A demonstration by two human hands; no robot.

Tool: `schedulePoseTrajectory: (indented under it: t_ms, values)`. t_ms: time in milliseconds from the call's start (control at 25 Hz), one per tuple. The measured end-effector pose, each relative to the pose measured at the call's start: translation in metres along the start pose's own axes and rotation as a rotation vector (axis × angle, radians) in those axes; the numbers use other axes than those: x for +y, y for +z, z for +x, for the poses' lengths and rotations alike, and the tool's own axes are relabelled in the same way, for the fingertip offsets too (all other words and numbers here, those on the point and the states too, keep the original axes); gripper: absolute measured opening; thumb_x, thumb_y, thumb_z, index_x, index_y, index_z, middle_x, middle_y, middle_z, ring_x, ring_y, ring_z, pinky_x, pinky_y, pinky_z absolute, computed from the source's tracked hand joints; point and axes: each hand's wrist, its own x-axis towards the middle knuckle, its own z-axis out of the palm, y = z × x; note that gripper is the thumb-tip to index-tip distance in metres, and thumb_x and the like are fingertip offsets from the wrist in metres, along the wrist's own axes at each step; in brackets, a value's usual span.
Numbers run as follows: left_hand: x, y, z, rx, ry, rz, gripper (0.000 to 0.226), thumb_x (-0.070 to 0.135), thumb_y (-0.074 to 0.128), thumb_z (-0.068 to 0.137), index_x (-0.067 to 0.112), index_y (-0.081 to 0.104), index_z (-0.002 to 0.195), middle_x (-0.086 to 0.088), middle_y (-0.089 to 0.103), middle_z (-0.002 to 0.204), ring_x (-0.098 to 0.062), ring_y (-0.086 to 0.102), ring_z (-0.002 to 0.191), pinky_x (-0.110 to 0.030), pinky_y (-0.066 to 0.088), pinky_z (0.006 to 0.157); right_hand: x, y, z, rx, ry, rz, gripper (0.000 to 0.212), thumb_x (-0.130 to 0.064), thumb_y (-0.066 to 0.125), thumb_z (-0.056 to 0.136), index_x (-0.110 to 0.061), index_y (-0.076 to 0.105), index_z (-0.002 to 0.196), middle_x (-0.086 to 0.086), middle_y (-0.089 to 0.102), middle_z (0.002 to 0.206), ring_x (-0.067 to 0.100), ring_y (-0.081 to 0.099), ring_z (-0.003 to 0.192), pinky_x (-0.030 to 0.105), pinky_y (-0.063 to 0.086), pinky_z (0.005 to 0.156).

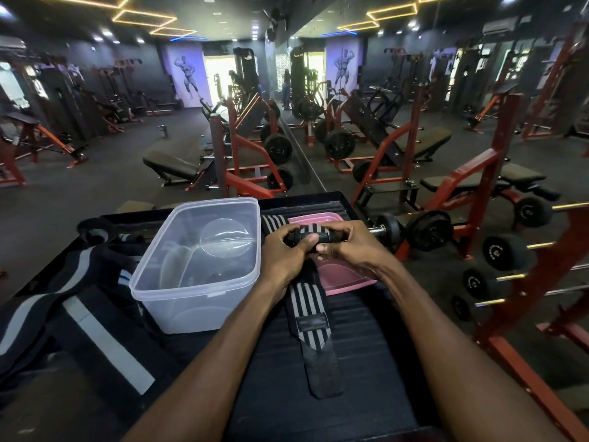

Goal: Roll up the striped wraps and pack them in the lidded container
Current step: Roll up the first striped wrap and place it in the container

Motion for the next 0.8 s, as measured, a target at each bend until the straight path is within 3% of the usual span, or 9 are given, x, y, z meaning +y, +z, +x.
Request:
schedulePoseTrajectory:
  t_ms: [80, 160, 320, 440, 560, 640, 800]
  values:
    - [-0.002, -0.001, -0.001, -0.002, 0.063, 0.099, 0.037, 0.018, 0.077, 0.085, 0.018, 0.068, 0.121, 0.002, 0.07, 0.112, -0.009, 0.065, 0.095, -0.008, 0.047, 0.072, -0.002, -0.001, -0.002, -0.025, 0.003, -0.082, 0.036, 0.014, 0.073, 0.077, 0.0, 0.07, 0.11, 0.02, 0.07, 0.099, 0.028, 0.068, 0.089, 0.046, 0.059, 0.086]
    - [-0.003, -0.001, -0.002, 0.02, 0.171, 0.258, 0.039, 0.015, 0.078, 0.083, 0.019, 0.069, 0.121, 0.002, 0.072, 0.115, -0.008, 0.063, 0.1, -0.013, 0.045, 0.084, -0.003, 0.001, -0.002, -0.067, 0.009, -0.21, 0.033, 0.011, 0.073, 0.077, -0.005, 0.071, 0.106, 0.013, 0.069, 0.091, 0.02, 0.066, 0.081, 0.043, 0.059, 0.079]
    - [0.0, 0.001, -0.004, -0.015, 0.232, 0.285, 0.043, 0.016, 0.079, 0.082, 0.022, 0.068, 0.123, 0.006, 0.07, 0.118, -0.003, 0.06, 0.101, -0.006, 0.041, 0.087, -0.005, 0.004, -0.003, -0.024, -0.026, -0.329, 0.011, 0.008, 0.071, 0.079, 0.002, 0.068, 0.089, 0.012, 0.064, 0.076, 0.022, 0.061, 0.072, 0.049, 0.057, 0.074]
    - [-0.001, 0.003, -0.005, -0.069, 0.18, 0.226, 0.05, 0.025, 0.078, 0.084, 0.023, 0.059, 0.131, 0.01, 0.066, 0.117, -0.007, 0.063, 0.106, -0.02, 0.048, 0.093, -0.004, 0.003, -0.001, 0.047, -0.062, -0.403, 0.008, 0.002, 0.071, 0.075, -0.002, 0.068, 0.081, 0.006, 0.062, 0.069, 0.016, 0.057, 0.065, 0.039, 0.05, 0.063]
    - [0.0, 0.005, -0.006, -0.057, 0.104, 0.159, 0.049, 0.022, 0.072, 0.09, 0.019, 0.05, 0.133, 0.01, 0.061, 0.11, -0.008, 0.063, 0.095, -0.014, 0.048, 0.077, 0.004, -0.001, 0.006, 0.201, -0.049, -0.485, 0.014, -0.019, 0.078, 0.072, -0.013, 0.072, 0.083, -0.004, 0.068, 0.072, 0.011, 0.059, 0.066, 0.028, 0.047, 0.063]
    - [-0.003, 0.006, -0.005, -0.036, 0.072, 0.226, 0.048, 0.019, 0.067, 0.093, 0.013, 0.047, 0.137, 0.002, 0.063, 0.113, -0.01, 0.061, 0.092, -0.013, 0.046, 0.072, 0.008, -0.006, 0.01, 0.321, 0.007, -0.53, 0.016, -0.026, 0.077, 0.078, -0.017, 0.073, 0.091, -0.002, 0.072, 0.081, 0.014, 0.065, 0.075, 0.027, 0.049, 0.067]
    - [-0.015, 0.009, -0.004, 0.01, 0.132, 0.552, 0.045, 0.02, 0.069, 0.09, 0.011, 0.054, 0.132, -0.007, 0.062, 0.124, -0.027, 0.057, 0.117, -0.038, 0.048, 0.1, 0.014, -0.013, 0.012, 0.384, 0.103, -0.642, 0.016, -0.032, 0.068, 0.082, -0.021, 0.066, 0.093, 0.004, 0.07, 0.092, 0.022, 0.065, 0.085, 0.032, 0.049, 0.072]
